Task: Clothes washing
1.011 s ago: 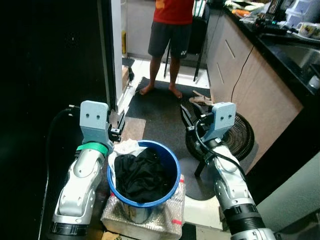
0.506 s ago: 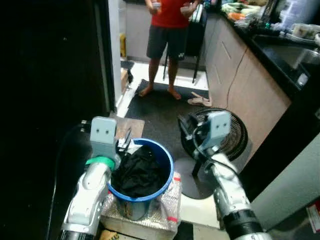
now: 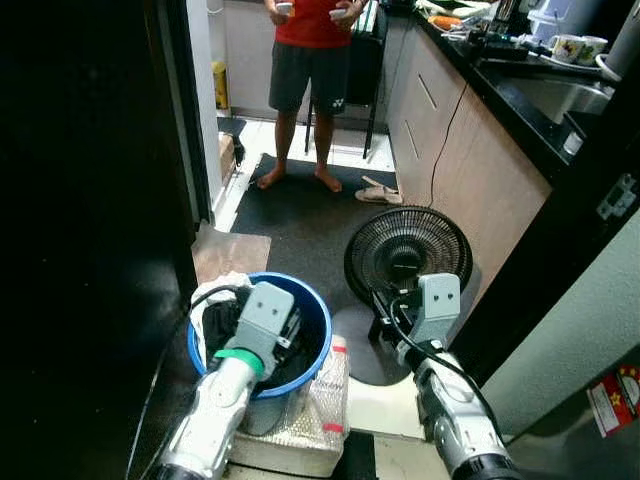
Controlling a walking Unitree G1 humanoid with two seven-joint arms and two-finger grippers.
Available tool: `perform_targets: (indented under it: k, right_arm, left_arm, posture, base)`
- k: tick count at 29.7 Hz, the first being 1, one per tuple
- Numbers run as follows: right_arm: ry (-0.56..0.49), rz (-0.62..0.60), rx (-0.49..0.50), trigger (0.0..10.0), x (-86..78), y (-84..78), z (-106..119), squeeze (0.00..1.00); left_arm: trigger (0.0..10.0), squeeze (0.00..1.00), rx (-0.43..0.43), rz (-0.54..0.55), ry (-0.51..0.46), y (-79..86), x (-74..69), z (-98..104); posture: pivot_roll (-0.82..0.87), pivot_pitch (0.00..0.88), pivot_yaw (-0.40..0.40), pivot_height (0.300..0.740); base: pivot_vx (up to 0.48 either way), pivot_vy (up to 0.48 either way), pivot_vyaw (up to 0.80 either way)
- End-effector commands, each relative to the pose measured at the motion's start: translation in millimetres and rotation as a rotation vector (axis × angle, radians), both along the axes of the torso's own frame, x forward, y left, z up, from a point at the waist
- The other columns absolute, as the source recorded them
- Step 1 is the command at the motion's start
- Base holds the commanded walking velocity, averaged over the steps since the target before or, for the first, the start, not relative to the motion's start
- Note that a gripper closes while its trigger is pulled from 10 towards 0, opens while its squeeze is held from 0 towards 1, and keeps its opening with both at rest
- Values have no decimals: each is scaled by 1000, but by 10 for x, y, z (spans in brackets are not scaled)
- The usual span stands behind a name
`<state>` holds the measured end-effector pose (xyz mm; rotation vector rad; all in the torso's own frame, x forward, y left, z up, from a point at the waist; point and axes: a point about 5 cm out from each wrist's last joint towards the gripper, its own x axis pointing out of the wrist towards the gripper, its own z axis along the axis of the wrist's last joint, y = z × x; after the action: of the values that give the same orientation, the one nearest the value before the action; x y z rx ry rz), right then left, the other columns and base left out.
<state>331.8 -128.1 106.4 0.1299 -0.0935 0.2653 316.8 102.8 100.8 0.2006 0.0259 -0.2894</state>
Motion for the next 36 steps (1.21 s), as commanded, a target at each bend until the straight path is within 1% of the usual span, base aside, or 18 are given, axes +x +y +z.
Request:
perform_targets:
  k: [1,2,3,4,6,8,9,11,13,15,18,19,22,23,25,26,29,36]
  right_arm:
    - [42,15,-6,10000,-62,30,-143,0]
    - [42,15,-6,10000,-62,30,-143,0]
    - [68,21,-8,10000,-85,48,-211,0]
    - [68,21,-8,10000,-85,48,-211,0]
    - [133,23,-14,10000,-144,55,-368,0]
    - [152,21,-17,10000,-165,54,-416,0]
    - [189,11,-19,10000,-200,50,-498,0]
    - [212,-3,-12,10000,-219,43,-546,0]
    - [242,-23,-7,10000,-235,34,-600,0]
    - [304,-60,6,10000,-270,9,-711,0]
    - [339,-72,-5,10000,-294,-4,-779,0]
    - [380,-71,-37,10000,-345,-34,-875,0]
    - [568,-43,-133,10000,-627,-202,-1250,0]
    - [568,-43,-133,10000,-627,-202,-1250,0]
    - [680,-75,-133,10000,-811,-329,-1430,0]
    - [680,-75,-133,10000,-811,-329,-1430,0]
    - [789,-125,-106,10000,-1009,-444,-1590,0]
    - [750,-94,-71,10000,-962,-356,-1555,0]
  left_arm:
    - [10000,0,-29,13,70,1,-55,-176]
    - [10000,0,-29,13,70,1,-55,-176]
    - [10000,0,-32,39,167,41,-102,-342]
    - [10000,0,-32,39,167,41,-102,-342]
    - [10000,0,3,91,299,176,-248,-611]
    - [10000,0,21,107,329,225,-295,-674]
    - [10000,0,-51,147,368,330,-371,-720]
    - [10000,0,-67,160,361,392,-409,-737]
    - [10000,0,-32,149,352,458,-457,-771]
    - [10000,0,55,101,357,549,-548,-860]
    - [10000,0,80,80,357,586,-577,-898]
    - [10000,0,114,67,361,627,-610,-958]
    - [10000,0,158,130,505,784,-781,-1300]
    - [10000,0,158,130,505,784,-781,-1300]
    - [10000,0,171,181,593,841,-921,-1462]
    - [10000,0,171,181,593,841,-921,-1462]
    - [10000,0,153,222,658,845,-1044,-1575]
    - [10000,0,137,186,620,759,-995,-1554]
  posture:
    - [42,47,-27,740]
    - [42,47,-27,740]
    - [42,47,-27,740]
    - [42,47,-27,740]
    - [41,42,-26,740]
    - [41,38,-24,740]
    - [39,30,-23,740]
    - [39,10,-16,740]
    - [38,0,-9,740]
    - [32,0,4,740]
    - [27,0,9,740]
    - [25,0,11,740]
    - [15,0,-1,740]
    - [15,0,-1,740]
    - [15,0,-14,740]
    - [15,0,-14,740]
    - [17,0,-29,740]
    - [7,0,-20,740]
  base:
    - [0,0,0]
    - [0,0,0]
    - [0,0,0]
    - [0,0,0]
    - [0,0,0]
    - [0,0,0]
    - [0,0,0]
    - [0,0,0]
    - [0,0,0]
    - [0,0,0]
    - [0,0,0]
    - [0,0,0]
    - [0,0,0]
    - [0,0,0]
    - [0,0,0]
    - [0,0,0]
    - [0,0,0]
    - [0,0,0]
